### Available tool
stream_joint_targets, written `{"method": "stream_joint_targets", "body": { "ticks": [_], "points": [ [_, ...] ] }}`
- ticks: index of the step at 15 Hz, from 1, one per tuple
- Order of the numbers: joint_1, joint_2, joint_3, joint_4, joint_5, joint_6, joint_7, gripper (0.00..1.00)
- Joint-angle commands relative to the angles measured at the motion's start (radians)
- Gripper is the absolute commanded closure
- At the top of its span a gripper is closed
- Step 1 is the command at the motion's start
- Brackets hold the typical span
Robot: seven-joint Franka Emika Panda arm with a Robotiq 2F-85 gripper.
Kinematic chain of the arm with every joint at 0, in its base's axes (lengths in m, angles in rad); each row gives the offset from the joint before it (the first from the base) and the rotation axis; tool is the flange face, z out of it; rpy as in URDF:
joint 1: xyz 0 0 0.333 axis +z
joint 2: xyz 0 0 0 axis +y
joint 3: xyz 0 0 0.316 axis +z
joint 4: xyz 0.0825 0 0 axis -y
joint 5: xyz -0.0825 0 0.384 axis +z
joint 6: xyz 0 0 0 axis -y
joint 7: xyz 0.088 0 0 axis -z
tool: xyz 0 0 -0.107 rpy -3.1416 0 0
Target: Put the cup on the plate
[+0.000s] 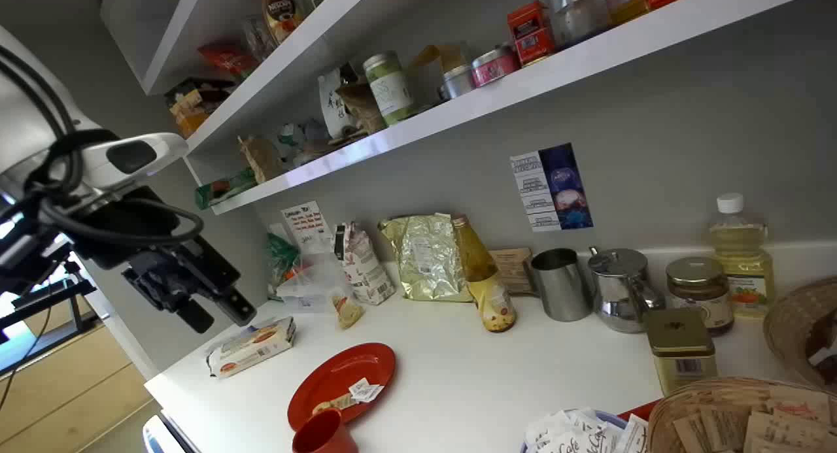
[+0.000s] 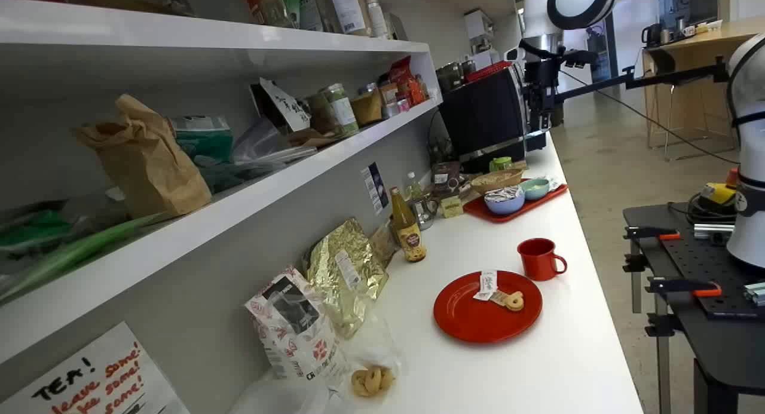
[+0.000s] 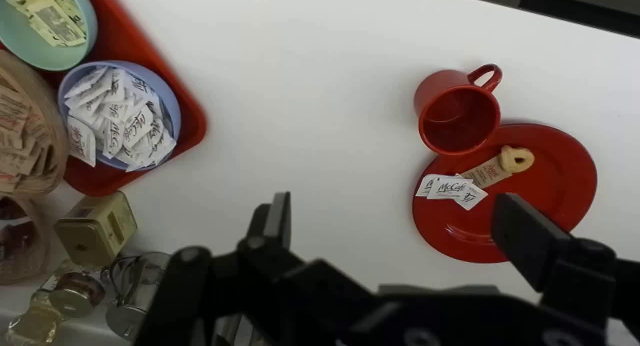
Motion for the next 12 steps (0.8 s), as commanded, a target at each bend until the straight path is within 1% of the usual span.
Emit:
{"method": "stream_joint_targets", "body": {
  "ticks": [1, 8, 12],
  "points": [
    [-0.013, 0.003, 0.013, 0.001, 0.011, -0.001, -0.008, 0.0],
    [-0.013, 0.003, 0.013, 0.001, 0.011, -0.001, -0.008, 0.0],
    [0.049, 0.095, 0.015, 0.054, 0.093, 0.031, 0.005, 0.0]
  ]
}}
